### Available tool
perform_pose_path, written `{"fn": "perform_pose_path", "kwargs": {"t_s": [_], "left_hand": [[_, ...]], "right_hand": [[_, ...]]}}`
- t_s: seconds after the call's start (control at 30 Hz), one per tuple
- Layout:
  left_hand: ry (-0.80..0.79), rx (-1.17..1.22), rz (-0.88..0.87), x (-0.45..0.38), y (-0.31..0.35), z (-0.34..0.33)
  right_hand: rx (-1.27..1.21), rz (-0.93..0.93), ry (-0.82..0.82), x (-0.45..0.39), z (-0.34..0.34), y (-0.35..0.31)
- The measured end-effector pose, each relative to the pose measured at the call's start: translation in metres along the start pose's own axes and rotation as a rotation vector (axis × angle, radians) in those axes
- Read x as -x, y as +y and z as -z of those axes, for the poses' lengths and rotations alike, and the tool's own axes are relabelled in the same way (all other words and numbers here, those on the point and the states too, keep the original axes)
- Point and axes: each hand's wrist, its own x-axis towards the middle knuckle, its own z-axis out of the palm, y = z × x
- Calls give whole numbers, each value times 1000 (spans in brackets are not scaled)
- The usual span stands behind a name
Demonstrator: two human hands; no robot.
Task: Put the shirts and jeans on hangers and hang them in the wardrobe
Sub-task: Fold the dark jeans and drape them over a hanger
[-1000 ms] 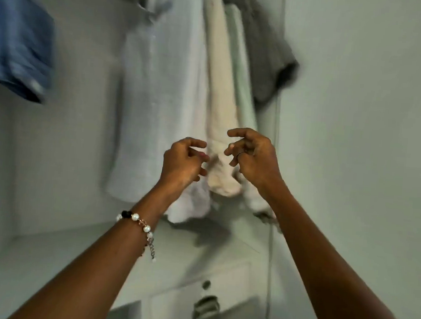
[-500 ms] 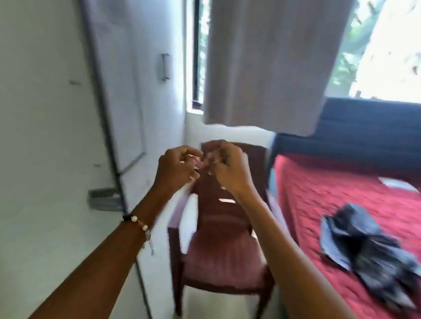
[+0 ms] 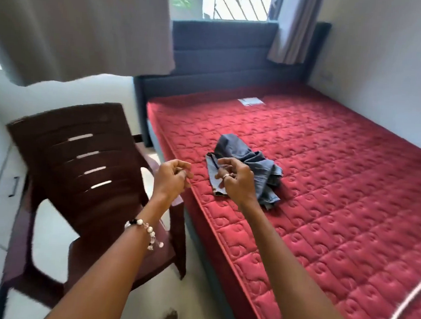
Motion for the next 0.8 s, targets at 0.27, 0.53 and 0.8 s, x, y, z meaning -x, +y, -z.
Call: {"fn": "perform_pose_path", "kwargs": {"t_s": [0.27, 0.53, 0.8], "left_hand": [[-231, -145, 158, -114, -43, -42], [-336, -198, 273, -181, -67, -94], [-348, -269, 376, -276, -99, -176]], "right_hand": [[-56, -399, 245, -46, 19, 85], [-145, -740, 396, -82, 25, 159], [-212, -939, 467, -176, 44, 276]]}}
